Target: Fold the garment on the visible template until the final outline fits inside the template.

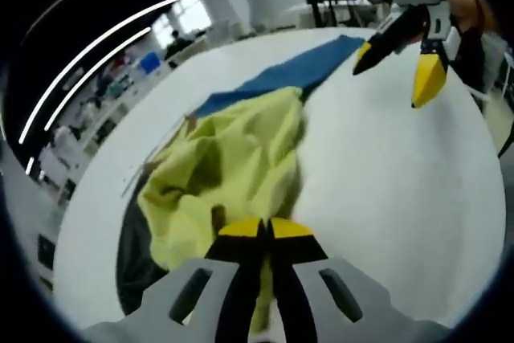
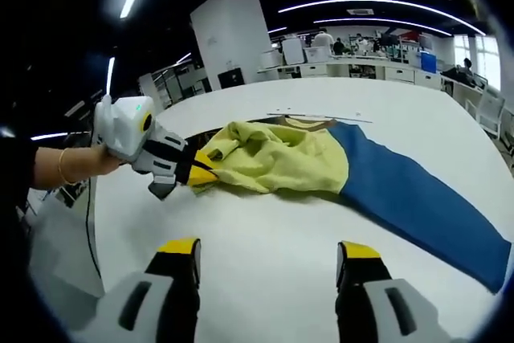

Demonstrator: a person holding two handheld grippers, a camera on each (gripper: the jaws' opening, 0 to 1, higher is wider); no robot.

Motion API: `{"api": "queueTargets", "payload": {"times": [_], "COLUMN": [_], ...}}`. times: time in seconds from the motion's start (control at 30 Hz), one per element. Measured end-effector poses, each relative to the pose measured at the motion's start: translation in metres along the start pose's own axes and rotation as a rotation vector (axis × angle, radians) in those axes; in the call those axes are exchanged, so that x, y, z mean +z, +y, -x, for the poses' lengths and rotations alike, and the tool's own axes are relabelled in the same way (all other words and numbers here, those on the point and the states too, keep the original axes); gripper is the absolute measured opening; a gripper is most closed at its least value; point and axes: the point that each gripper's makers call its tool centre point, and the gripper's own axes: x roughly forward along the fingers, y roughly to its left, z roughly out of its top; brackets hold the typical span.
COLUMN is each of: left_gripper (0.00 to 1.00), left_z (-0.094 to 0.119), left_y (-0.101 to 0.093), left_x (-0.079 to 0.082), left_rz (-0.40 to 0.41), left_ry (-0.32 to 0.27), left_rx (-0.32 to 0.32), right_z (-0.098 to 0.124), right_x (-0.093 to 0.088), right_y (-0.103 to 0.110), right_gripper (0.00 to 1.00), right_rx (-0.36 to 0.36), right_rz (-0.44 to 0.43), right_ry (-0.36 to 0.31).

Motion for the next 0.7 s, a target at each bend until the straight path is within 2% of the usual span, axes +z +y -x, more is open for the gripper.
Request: {"api": "queueTargets", "payload": {"times": [0.13,0.27,0.33,0.57,0.7], "left_gripper": [0.0,0.0,0.0,0.0,0.0], "left_z": [0.007,0.013,0.016,0.017,0.018], "left_y": [-0.007,-0.01,-0.018,-0.042,-0.059], "left_x": [0.02,0.034,0.045,0.065,0.082], "left_rz": [0.152,0.175,0.219,0.224,0.275], "left_ry": [-0.066,-0.085,-0.102,-0.109,-0.139], "left_rx": [-0.045,-0.058,-0.084,-0.126,-0.169], "right_z": [0.002,0.005,0.007,0.022,0.032], "right_x": [0.001,0.001,0.001,0.001,0.0], "right_y": [0.0,0.001,0.002,0.002,0.004], "right_gripper": [0.68,0.68,0.68,0.67,0.66], "right_rx": [-0.008,-0.01,-0.01,-0.02,-0.02], "right_rz": [-0.01,-0.017,-0.022,-0.035,-0.044], "right_ry": [-0.007,-0.014,-0.015,-0.034,-0.044]}}
